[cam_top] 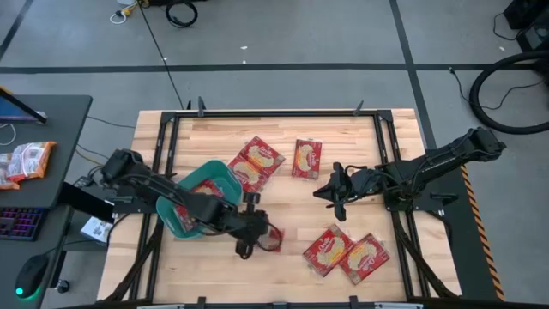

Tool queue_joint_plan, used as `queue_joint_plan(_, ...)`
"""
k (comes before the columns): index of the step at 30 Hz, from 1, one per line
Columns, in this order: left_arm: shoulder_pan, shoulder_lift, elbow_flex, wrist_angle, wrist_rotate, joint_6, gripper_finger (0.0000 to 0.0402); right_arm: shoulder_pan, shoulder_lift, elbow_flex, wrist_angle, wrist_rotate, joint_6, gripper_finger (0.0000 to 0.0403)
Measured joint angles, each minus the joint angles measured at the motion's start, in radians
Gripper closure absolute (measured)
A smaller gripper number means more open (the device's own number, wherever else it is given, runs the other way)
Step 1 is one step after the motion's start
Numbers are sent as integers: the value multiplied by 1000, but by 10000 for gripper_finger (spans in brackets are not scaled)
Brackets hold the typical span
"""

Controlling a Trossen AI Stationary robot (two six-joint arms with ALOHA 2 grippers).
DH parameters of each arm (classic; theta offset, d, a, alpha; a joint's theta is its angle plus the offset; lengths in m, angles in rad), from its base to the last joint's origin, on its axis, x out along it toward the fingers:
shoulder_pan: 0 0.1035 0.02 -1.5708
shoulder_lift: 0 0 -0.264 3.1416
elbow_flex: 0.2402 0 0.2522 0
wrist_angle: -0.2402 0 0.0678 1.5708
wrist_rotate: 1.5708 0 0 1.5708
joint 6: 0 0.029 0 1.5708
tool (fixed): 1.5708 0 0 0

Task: Sort popcorn bags into baskets
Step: Put the red popcorn bag into the green bin

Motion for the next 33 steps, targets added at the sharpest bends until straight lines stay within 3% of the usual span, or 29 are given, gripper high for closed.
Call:
queue_joint_plan(4, -18, -29, 0, -41, -12, -71, 401, 0, 0, 0, 8, 0, -18, 376)
queue_joint_plan(8, -21, -34, 0, -38, 52, -158, 392, 0, 0, 0, 22, 0, -32, 376)
queue_joint_plan(22, -83, 215, 0, 57, 150, -302, 204, 0, 0, 0, 36, 0, -29, 376)
queue_joint_plan(26, -119, 265, 0, 44, 144, -358, 191, 0, 0, 0, 36, 0, -29, 376)
queue_joint_plan(33, -166, 319, 3, 28, 32, -428, 189, 0, 0, 0, 43, -1, -21, 376)
